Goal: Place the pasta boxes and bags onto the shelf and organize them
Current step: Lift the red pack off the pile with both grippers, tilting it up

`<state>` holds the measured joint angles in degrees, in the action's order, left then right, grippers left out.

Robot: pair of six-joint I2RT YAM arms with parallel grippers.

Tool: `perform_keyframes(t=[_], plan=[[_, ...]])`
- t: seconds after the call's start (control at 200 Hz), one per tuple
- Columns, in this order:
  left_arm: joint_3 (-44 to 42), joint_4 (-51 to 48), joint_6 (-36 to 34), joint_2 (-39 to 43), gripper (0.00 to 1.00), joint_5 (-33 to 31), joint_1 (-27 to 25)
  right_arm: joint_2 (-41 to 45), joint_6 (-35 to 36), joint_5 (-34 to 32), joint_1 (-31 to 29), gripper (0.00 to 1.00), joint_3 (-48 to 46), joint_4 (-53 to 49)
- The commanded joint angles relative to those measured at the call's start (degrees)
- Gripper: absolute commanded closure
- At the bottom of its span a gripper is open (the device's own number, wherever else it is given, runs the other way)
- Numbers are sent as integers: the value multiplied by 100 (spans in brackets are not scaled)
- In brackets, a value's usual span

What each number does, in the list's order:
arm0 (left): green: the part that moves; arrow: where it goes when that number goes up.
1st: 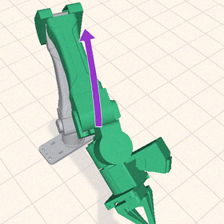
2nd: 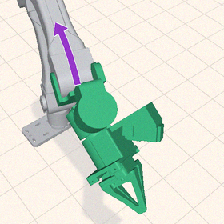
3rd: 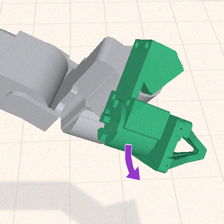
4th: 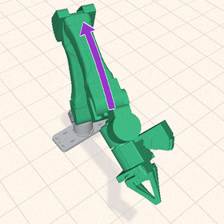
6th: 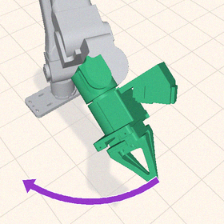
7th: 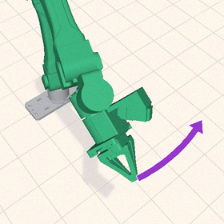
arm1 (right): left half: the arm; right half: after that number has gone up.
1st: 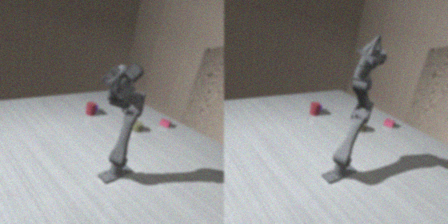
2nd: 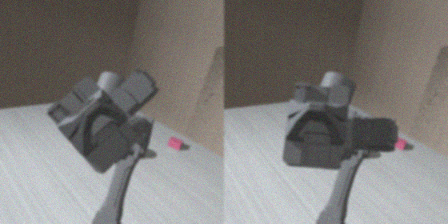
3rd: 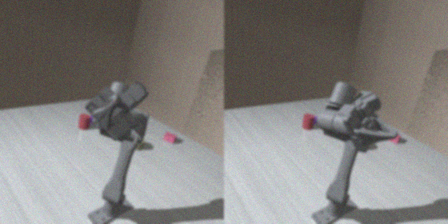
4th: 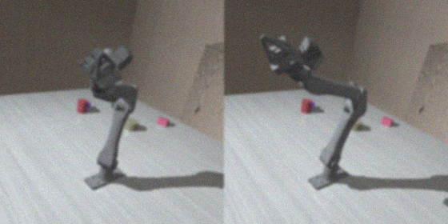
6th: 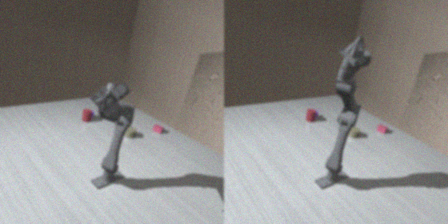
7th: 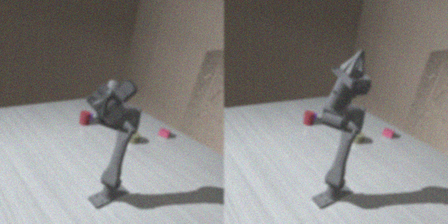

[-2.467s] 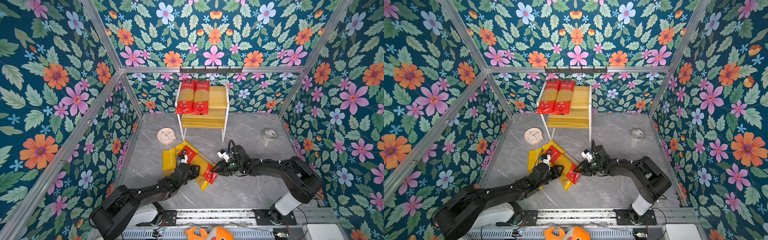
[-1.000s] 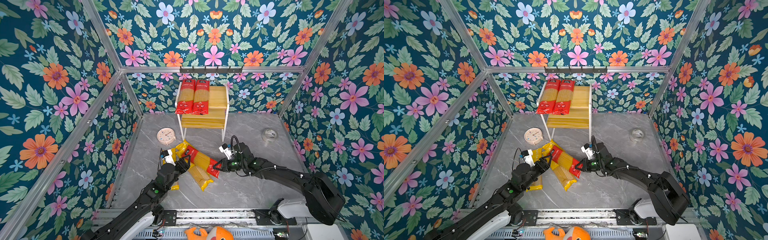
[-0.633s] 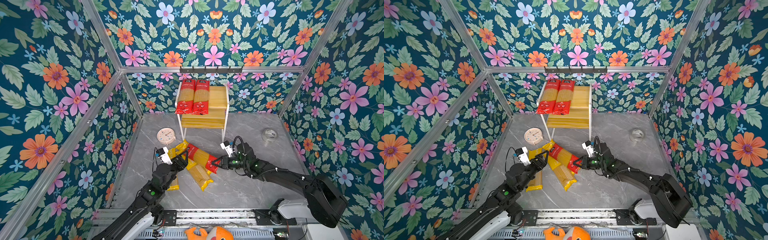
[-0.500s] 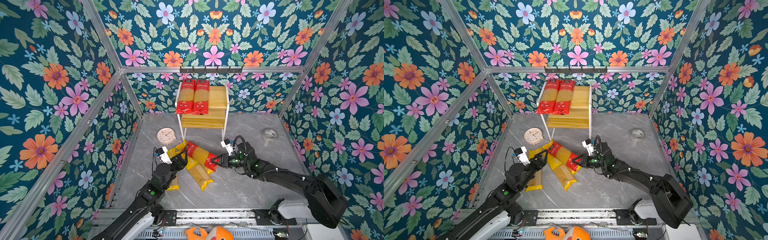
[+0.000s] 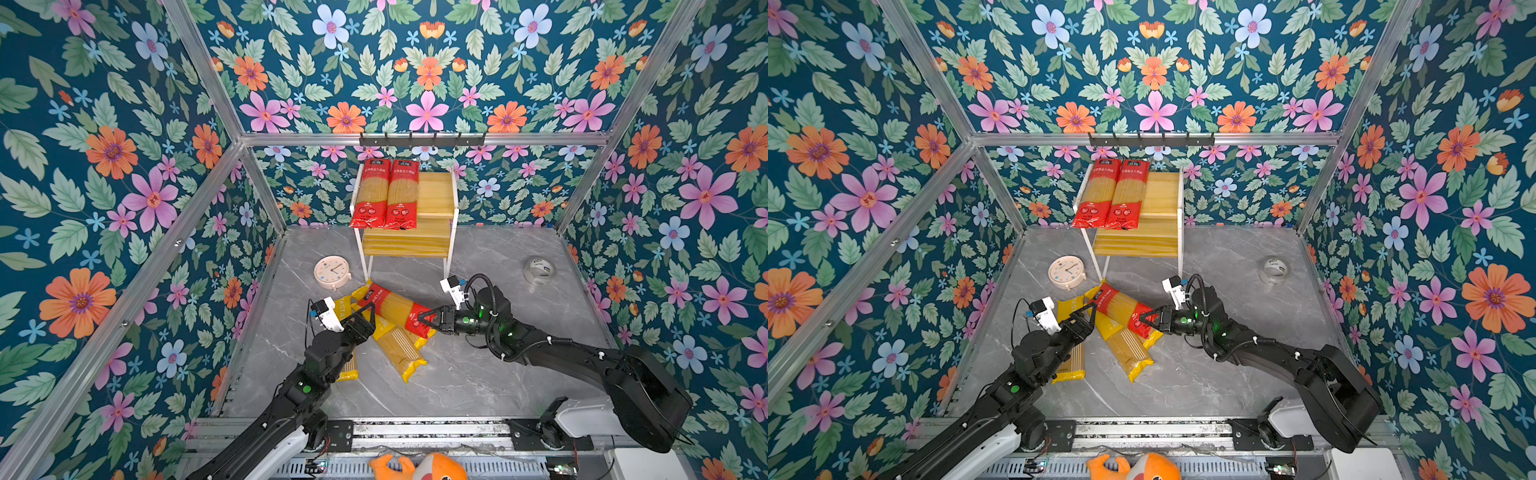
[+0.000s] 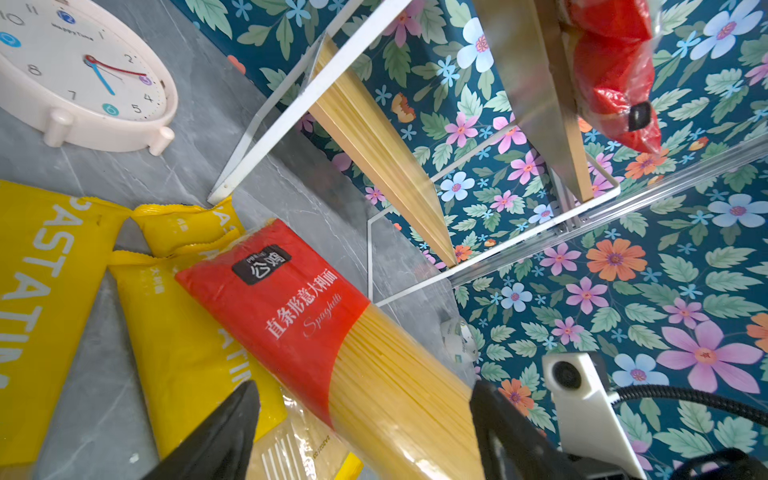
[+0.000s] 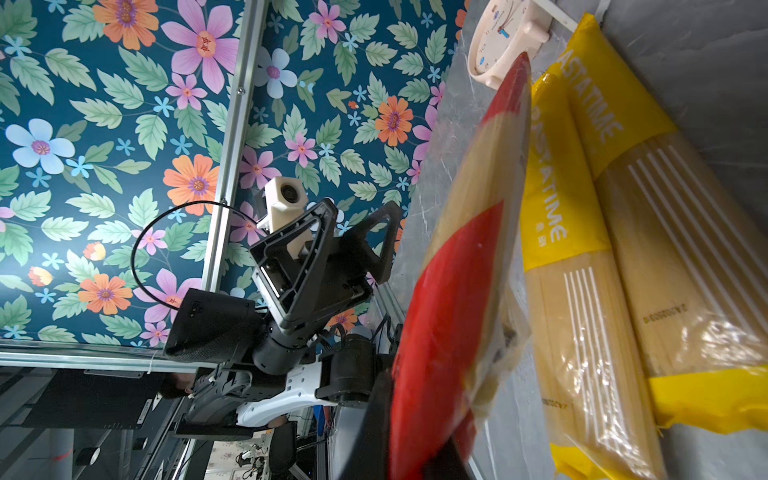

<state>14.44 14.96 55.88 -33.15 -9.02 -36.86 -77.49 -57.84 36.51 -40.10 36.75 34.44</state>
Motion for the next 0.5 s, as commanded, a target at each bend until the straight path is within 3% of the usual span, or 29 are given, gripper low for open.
perform_keyframes(t=[0.0, 0.195, 0.37, 0.495], plan=[[-14, 323, 133, 22, 17, 35, 4, 73, 187, -20, -76, 100, 221, 1111], [-470, 1044, 772, -80, 14, 133, 4, -83, 69, -376, -149, 100, 89, 1239], [-1155, 2800, 1426, -859, 11, 321, -27, -429, -513, -1013, -366, 100, -56, 2159], [-1374, 3846, 1747, -1405, 10, 279, -54, -580, -646, -1332, -596, 100, 90, 2235]])
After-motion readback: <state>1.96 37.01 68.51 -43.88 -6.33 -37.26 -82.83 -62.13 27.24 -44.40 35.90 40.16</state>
